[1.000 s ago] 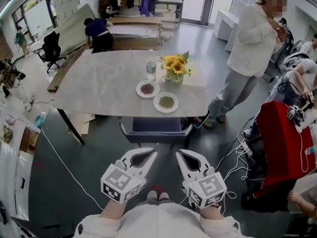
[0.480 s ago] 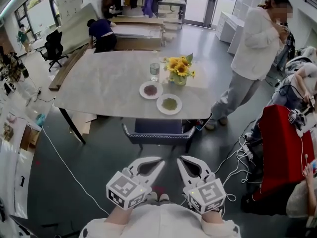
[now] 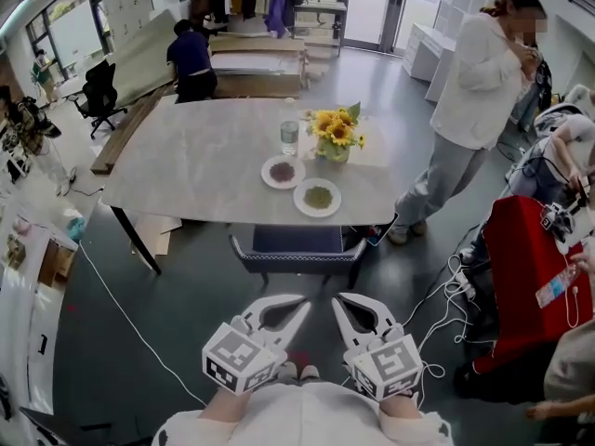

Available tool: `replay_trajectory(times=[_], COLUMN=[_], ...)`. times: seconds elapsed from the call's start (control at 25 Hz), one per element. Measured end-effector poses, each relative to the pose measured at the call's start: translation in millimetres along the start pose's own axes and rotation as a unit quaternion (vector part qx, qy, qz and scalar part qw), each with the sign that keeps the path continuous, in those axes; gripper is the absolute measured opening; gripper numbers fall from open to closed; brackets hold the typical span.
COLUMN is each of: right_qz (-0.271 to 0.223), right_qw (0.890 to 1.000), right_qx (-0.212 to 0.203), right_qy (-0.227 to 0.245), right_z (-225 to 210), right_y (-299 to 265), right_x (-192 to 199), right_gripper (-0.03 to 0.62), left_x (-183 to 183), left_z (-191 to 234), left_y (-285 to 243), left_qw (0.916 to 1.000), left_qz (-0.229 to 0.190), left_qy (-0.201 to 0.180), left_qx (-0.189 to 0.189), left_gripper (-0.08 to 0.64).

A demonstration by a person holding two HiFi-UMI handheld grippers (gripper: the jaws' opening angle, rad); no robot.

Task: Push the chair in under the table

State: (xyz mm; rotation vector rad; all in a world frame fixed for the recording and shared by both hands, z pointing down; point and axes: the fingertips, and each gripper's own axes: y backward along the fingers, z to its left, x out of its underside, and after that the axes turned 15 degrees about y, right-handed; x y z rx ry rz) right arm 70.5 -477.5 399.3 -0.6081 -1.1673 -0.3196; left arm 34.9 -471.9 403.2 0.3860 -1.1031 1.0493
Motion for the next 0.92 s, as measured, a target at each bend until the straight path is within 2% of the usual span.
replay_trajectory(times=[0.56,0.92], right_qz=[0.008,0.014], right_qw=[1.000,1.000], right_qx=[-0.005,-0.012], right_qy=[0.002,0.003], right_z=[3.1,5.3], right_y=[-2.5,-6.5], right_x=[3.5,9.1], right_gripper=[0.002,0.002], left_x=[1.5,4.7], left_z=[11.0,10.3], left_y=[-0.5,-5.3], left_qw=[0.9999,0.9999], left_qz=[0.001,0.005], left_qy=[0.009,0.015], left_qx=[-0.011,-0.001], left_gripper=[0.015,0.015])
